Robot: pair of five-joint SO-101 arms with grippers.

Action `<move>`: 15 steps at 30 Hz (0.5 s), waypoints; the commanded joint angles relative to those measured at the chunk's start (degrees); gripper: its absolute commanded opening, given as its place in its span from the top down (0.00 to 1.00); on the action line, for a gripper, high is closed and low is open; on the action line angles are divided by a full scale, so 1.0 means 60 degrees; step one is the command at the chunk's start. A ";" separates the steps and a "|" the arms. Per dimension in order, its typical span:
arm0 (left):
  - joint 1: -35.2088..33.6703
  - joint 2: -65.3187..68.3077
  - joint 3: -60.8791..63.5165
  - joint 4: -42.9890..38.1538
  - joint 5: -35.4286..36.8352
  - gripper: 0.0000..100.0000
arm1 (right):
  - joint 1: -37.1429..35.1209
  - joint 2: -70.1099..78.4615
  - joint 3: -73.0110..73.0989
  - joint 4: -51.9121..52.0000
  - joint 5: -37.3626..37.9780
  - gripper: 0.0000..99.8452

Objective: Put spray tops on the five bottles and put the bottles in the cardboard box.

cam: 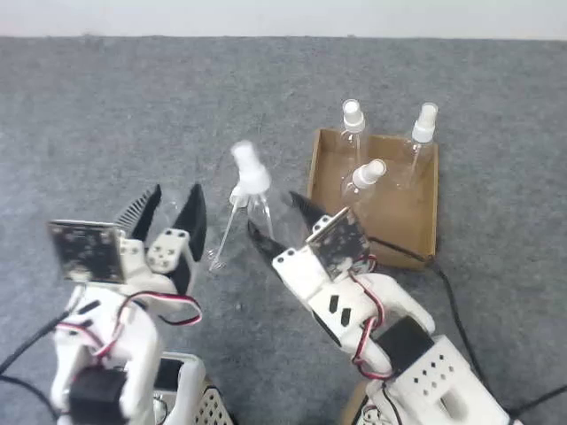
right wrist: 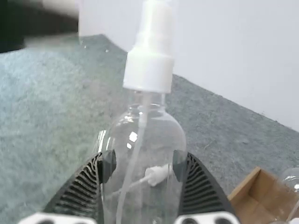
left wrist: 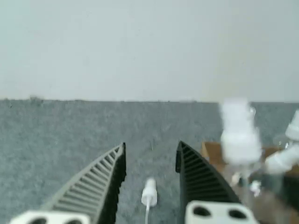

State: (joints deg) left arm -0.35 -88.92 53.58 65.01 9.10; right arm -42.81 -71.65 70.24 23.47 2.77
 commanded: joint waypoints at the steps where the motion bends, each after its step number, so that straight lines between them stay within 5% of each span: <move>1: -0.0073 -0.1011 0.2205 -0.1011 -0.0821 0.84 | 0.0168 0.0828 -0.1626 0.0110 -0.0234 0.99; 5: 0.0513 -0.1626 0.3744 -0.1582 -0.0806 0.83 | 0.0168 0.2630 -0.3004 0.0066 -0.0249 0.99; 15: 0.1714 -0.2579 0.3788 -0.0586 -0.0645 0.68 | 0.0154 0.6073 -0.5582 0.0183 -0.1685 0.99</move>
State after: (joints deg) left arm 7.12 -103.43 76.18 61.14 4.53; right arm -42.11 -37.71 42.55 24.35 -5.58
